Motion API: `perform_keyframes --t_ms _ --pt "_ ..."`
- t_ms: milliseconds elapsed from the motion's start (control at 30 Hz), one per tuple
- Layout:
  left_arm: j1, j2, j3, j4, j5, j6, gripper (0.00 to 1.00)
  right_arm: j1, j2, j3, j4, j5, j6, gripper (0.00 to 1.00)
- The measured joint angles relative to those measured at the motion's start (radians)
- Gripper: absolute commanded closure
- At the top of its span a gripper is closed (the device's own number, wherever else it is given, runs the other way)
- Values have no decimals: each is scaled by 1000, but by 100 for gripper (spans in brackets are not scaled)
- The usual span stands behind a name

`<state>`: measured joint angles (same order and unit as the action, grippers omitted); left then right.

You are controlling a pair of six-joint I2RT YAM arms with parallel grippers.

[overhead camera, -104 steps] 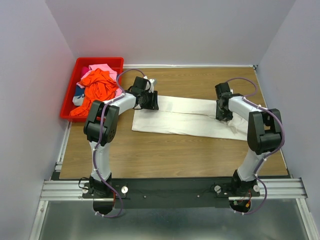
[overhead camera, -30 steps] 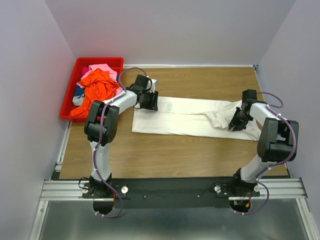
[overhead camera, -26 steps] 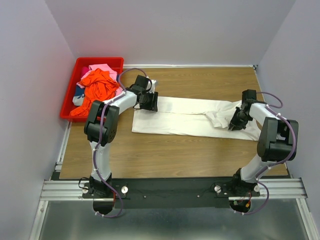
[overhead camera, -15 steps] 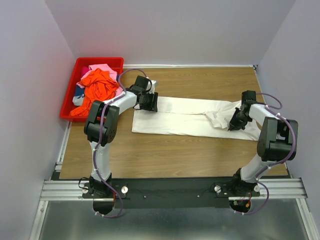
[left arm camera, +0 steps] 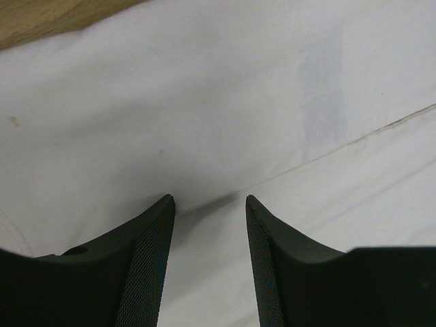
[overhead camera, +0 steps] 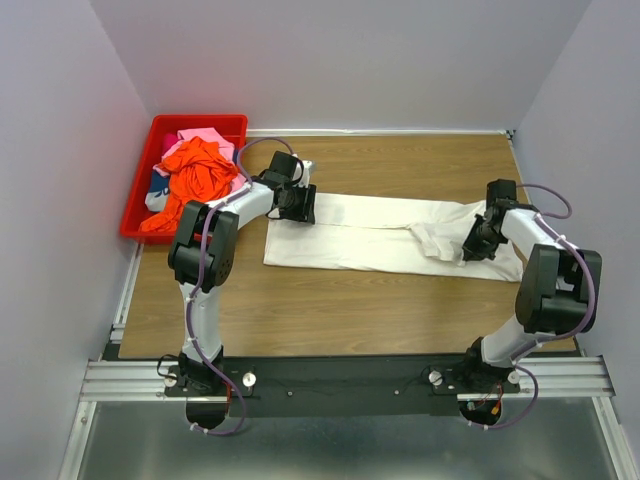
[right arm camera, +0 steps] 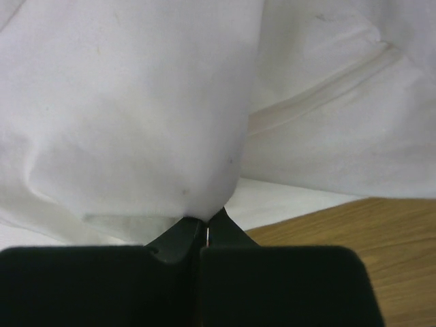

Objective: Fold and stack the t-shirts
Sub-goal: Fold the tshirt

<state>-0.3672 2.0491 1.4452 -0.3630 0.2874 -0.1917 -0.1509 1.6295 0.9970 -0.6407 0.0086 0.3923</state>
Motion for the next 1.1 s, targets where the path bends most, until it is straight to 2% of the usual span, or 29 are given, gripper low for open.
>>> perform_keyframes --t_ms 133,433,600,700,733,867,1100 --pt "0 0 1 -1 0 1 46 0 -50 14 -50 42 -1 100" --pt "0 0 7 -6 0 13 46 -18 -97 29 -121 153 -3 99" --pt "0 1 13 -8 1 23 46 -27 -83 43 -141 180 -5 88" --pt "0 7 25 -6 1 24 46 -28 -53 63 -142 182 -9 78" --pt "0 13 33 -6 1 24 46 -28 -48 65 -142 183 -9 65" --pt "0 27 55 -5 1 24 46 -28 -43 65 -150 188 -11 52" --pt "0 30 69 -8 1 24 46 -17 -89 92 -167 120 -39 52"
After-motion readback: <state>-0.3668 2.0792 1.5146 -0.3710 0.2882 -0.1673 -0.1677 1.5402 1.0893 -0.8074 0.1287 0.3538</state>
